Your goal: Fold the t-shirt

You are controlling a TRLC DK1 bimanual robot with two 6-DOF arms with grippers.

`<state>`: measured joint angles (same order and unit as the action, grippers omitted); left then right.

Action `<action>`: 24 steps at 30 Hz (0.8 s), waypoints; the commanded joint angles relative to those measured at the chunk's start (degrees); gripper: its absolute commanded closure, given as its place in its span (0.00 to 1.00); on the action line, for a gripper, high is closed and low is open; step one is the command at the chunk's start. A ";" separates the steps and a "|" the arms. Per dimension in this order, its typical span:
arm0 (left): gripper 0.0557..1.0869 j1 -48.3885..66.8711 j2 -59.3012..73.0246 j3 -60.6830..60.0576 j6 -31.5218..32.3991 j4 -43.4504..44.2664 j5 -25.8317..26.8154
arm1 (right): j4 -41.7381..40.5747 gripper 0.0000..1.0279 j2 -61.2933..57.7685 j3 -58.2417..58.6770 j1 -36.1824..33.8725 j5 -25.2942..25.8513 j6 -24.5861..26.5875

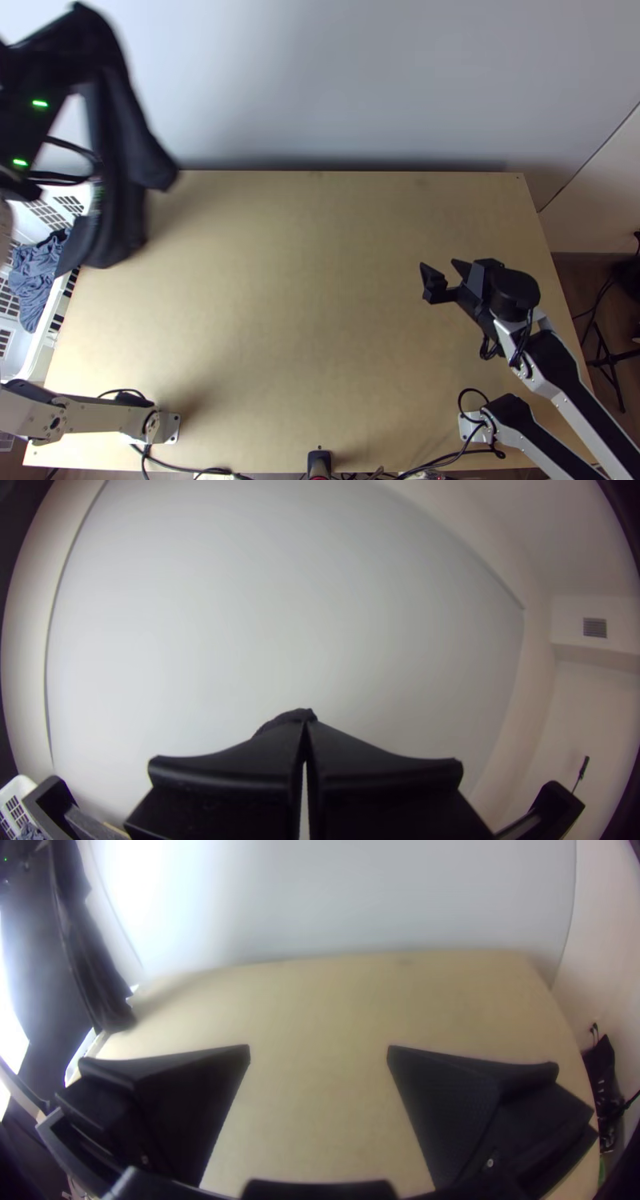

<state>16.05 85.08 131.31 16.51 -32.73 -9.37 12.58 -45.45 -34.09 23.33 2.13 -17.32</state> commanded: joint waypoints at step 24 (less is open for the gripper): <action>0.96 34.13 28.74 -7.03 -1.40 0.47 13.50 | -2.73 0.07 7.22 11.67 -29.48 -18.13 0.18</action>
<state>46.41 105.93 124.88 13.50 -35.38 -0.95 9.72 -38.85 -23.83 0.71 -12.21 -17.98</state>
